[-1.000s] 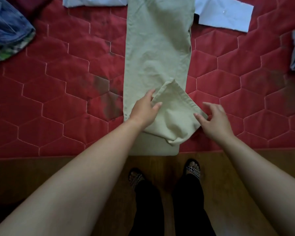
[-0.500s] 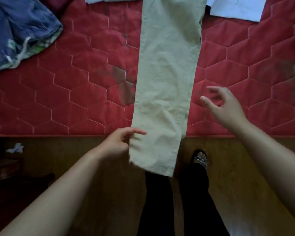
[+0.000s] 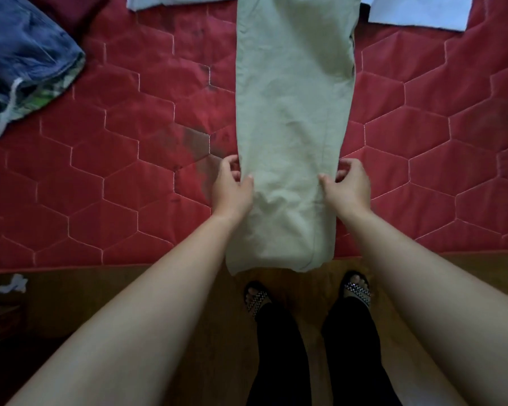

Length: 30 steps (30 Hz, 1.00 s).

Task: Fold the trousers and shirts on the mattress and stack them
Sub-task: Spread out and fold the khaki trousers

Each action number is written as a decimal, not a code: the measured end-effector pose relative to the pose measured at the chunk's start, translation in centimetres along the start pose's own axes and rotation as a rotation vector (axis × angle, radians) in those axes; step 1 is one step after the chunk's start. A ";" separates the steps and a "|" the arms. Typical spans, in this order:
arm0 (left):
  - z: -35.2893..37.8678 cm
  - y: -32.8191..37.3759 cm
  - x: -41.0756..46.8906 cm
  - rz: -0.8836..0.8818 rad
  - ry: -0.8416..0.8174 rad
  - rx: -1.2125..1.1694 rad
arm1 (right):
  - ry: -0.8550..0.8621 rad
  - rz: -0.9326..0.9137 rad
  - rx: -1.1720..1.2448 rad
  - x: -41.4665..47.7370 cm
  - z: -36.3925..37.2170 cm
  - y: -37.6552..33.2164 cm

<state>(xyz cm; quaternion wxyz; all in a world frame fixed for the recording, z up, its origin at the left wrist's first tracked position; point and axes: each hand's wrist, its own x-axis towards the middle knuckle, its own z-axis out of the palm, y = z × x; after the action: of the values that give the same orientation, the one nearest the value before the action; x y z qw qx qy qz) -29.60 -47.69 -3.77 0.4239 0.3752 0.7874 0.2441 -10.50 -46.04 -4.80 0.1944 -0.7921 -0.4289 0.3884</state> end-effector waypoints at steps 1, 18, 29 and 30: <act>-0.4 -0.1 -0.4 0.024 -0.033 -0.012 | 0.020 -0.007 0.037 -0.2 -0.6 0.1; 1.4 6.2 8.5 0.040 -0.090 0.056 | 0.027 -0.079 -0.112 9.5 -0.8 -4.9; 1.8 9.7 12.7 0.056 0.007 -0.057 | 0.055 -0.012 -0.065 14.8 -1.1 -7.8; 1.8 9.7 13.0 0.067 0.007 -0.058 | 0.077 -0.005 -0.057 14.9 -0.9 -7.9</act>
<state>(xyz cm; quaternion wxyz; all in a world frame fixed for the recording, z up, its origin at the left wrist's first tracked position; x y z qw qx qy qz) -29.04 -31.39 -4.16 0.4233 0.3881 0.7684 0.2824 -9.05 -29.27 -5.86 0.1892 -0.8105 -0.4341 0.3448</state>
